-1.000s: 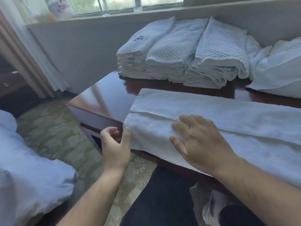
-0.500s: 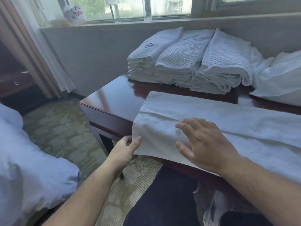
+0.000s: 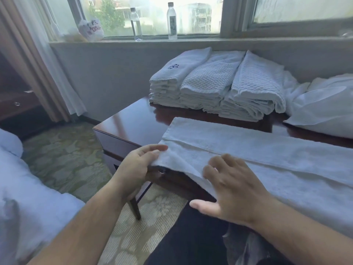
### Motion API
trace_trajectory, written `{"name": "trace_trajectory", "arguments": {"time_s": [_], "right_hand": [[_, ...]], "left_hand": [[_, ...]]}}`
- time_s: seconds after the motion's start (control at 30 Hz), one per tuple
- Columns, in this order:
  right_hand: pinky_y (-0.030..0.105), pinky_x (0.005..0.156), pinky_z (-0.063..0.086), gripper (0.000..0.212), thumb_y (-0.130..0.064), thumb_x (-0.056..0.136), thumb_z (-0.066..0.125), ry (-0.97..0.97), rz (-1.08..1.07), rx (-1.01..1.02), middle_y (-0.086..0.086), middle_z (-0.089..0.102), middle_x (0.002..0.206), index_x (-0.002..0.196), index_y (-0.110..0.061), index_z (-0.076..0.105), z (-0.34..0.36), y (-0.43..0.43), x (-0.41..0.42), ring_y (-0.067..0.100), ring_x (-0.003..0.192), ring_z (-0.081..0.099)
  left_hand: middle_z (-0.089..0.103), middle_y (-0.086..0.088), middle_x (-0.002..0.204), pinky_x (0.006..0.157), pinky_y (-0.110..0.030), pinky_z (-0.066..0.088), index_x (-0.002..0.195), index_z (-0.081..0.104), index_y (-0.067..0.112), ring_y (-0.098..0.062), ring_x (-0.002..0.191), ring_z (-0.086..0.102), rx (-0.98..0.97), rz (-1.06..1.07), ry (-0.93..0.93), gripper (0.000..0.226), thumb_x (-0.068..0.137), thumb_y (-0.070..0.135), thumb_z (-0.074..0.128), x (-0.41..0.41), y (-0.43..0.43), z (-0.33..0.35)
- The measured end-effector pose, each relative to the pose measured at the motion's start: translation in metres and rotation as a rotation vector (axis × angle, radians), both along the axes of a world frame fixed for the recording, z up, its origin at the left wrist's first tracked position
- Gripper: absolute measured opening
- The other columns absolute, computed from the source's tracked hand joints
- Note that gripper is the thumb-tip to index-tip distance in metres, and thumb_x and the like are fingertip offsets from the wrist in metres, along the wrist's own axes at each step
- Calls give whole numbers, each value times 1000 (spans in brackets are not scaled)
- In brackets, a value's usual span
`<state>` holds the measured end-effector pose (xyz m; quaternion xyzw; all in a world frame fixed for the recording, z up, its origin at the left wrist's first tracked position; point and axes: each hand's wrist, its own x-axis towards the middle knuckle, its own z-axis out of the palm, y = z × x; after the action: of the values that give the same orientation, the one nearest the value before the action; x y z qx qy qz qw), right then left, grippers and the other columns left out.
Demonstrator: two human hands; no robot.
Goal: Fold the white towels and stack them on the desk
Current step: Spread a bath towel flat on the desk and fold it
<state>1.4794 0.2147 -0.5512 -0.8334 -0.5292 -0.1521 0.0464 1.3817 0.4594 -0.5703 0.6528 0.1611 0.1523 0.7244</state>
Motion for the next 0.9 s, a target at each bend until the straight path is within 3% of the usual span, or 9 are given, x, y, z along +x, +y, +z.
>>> {"name": "trace_trajectory", "arguments": {"time_s": [0.1,0.17,0.23,0.3,0.4,0.5,0.63,0.73,0.9], "right_hand": [[37,56,44,37,-43,73,77,-45,-99,-32,2,49,67,66,-16,53,8,3,-12,22,63,45],[36,51,38,36,-29,78,74,17,-178,-3,-3,44,59,63,-20,43,18,2,-7,19,54,38],[36,53,33,34,-32,95,56,131,-254,68,-7,44,60,70,-24,34,26,-1,7,16,53,38],[36,58,38,25,-41,101,44,383,-314,90,-7,51,73,81,-26,39,32,-9,22,12,65,48],[31,64,41,24,-51,97,48,507,-346,-104,-11,53,89,93,-28,43,37,-20,33,6,76,51],[26,54,32,29,-43,99,48,501,-374,-155,-7,54,80,78,-25,42,35,-30,42,7,67,49],[28,55,32,37,-43,102,51,623,-437,19,-5,54,70,72,-23,45,45,-36,67,10,63,50],[30,54,35,38,-46,101,54,600,-461,-19,-4,56,70,75,-20,52,58,-33,92,13,64,54],[32,55,39,41,-53,97,58,507,-517,-66,-2,60,73,75,-18,58,72,-21,133,15,66,57]], "left_hand": [[71,-13,122,67,-29,56,122,69,12,-32,110,69,-101,-152,-23,55,76,9,40,7,8,16],[69,-1,128,77,-30,53,127,64,17,-23,116,67,72,-213,9,55,77,7,43,14,9,25],[74,7,117,75,-23,51,119,66,22,-15,104,71,320,-159,41,31,89,19,61,25,10,31],[77,8,87,64,-18,50,101,70,20,-11,77,70,510,-1,33,14,92,31,73,39,11,36],[53,10,55,57,-32,43,86,70,14,-11,52,49,713,150,34,32,93,46,68,60,18,37],[34,12,54,55,-32,27,84,63,6,-12,51,30,755,209,59,50,90,56,64,81,21,38],[55,3,67,64,-39,41,84,62,7,-15,63,48,695,216,77,46,92,52,59,110,20,39],[68,-8,76,70,-45,49,85,63,10,-24,69,58,756,242,131,40,98,48,57,130,19,37],[60,7,61,56,-34,38,72,57,20,-17,64,57,800,322,213,42,99,51,50,158,21,33]]}}
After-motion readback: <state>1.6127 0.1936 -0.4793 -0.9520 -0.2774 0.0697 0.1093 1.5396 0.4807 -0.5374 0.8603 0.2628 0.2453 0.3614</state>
